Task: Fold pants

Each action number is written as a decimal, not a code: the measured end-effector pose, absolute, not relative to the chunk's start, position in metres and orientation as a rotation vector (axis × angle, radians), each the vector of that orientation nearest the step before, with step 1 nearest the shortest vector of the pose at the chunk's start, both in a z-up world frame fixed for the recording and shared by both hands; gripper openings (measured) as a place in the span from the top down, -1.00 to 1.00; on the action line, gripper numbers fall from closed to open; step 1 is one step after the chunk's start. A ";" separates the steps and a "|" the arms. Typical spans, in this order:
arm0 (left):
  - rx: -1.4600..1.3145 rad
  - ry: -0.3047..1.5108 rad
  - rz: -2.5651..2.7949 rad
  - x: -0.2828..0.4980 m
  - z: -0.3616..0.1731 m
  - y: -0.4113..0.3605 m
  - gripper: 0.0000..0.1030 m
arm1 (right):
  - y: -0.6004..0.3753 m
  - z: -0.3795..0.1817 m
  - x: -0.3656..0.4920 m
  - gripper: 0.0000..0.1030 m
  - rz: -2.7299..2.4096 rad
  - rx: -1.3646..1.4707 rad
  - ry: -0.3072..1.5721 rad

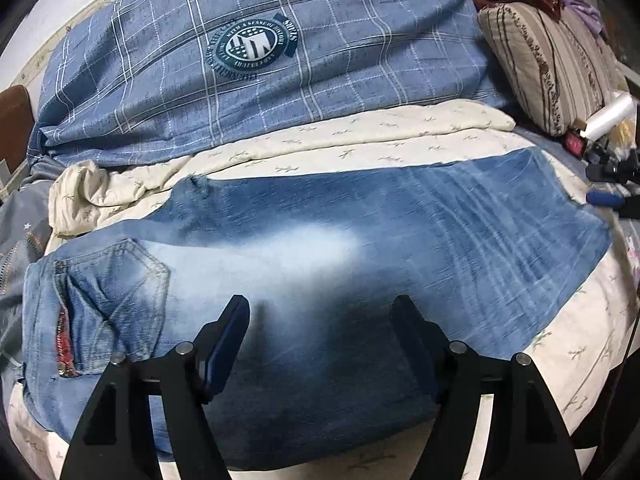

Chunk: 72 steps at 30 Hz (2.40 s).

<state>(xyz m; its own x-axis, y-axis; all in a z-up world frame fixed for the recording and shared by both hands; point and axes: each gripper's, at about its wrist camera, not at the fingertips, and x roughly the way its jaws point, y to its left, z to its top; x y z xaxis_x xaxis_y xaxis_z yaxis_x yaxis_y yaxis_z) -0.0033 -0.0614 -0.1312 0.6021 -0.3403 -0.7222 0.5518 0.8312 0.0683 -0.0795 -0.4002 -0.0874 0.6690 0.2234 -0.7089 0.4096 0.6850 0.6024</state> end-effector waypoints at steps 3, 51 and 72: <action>0.252 0.771 -0.556 -0.005 -0.128 -0.071 -0.44 | -0.406 -0.093 -0.087 -0.22 -0.063 0.879 0.865; -0.032 0.732 -0.390 0.029 -0.098 0.030 -0.51 | -0.213 -0.111 0.060 0.46 0.412 0.970 0.950; 0.187 0.766 -0.566 0.000 -0.115 -0.057 -0.51 | -0.293 -0.100 0.045 -0.20 0.198 1.023 0.750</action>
<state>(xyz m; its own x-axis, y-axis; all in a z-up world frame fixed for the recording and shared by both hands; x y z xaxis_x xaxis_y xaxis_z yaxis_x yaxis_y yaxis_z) 0.0002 -0.0569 -0.1151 0.5810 -0.4151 -0.7001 0.5473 0.8359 -0.0415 0.0452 -0.2925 -0.1005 0.7382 0.4817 -0.4722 0.1856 0.5278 0.8288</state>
